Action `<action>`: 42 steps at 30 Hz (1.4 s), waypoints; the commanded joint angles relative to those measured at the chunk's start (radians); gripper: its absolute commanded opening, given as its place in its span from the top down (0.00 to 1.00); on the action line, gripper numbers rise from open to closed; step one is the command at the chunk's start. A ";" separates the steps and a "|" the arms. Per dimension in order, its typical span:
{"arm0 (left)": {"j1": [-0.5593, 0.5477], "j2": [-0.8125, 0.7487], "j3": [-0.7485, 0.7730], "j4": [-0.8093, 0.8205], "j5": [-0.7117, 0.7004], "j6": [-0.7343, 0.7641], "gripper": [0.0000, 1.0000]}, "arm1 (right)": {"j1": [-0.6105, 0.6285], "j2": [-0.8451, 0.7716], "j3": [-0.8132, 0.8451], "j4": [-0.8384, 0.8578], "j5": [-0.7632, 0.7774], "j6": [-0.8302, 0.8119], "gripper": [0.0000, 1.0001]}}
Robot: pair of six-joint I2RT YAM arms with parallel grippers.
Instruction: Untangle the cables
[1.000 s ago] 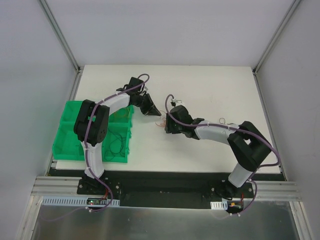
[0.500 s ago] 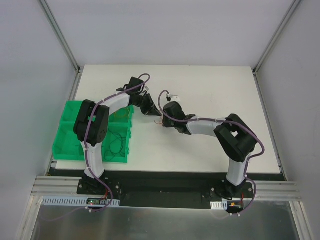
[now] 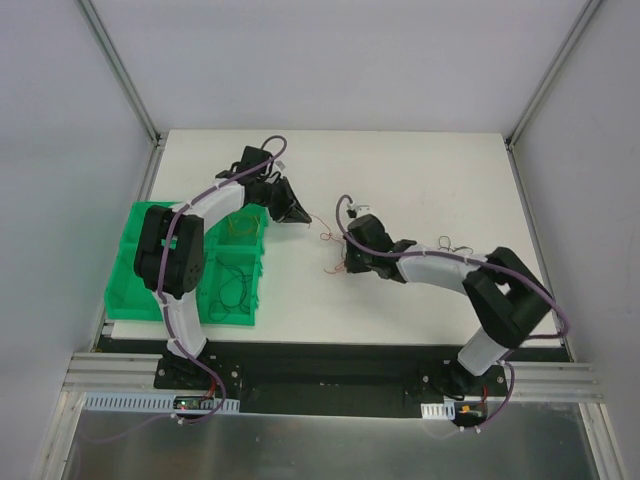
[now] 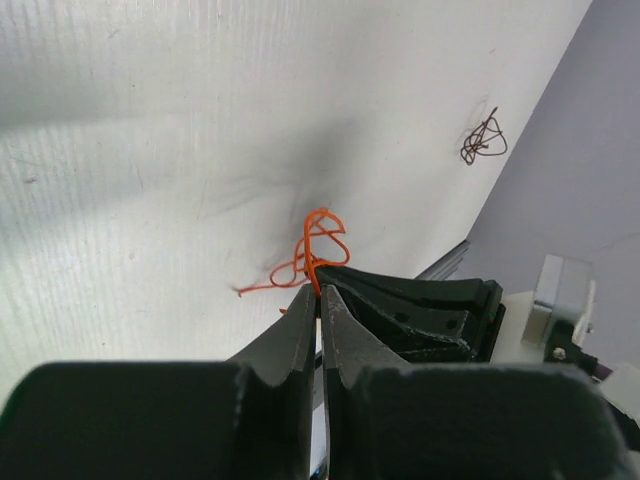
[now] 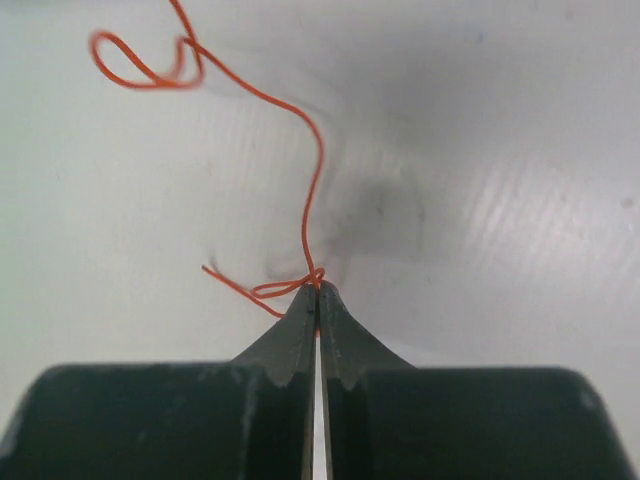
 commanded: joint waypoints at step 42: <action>0.060 -0.099 -0.018 0.003 0.047 0.028 1.00 | -0.085 -0.483 -0.157 -0.548 0.067 0.036 0.34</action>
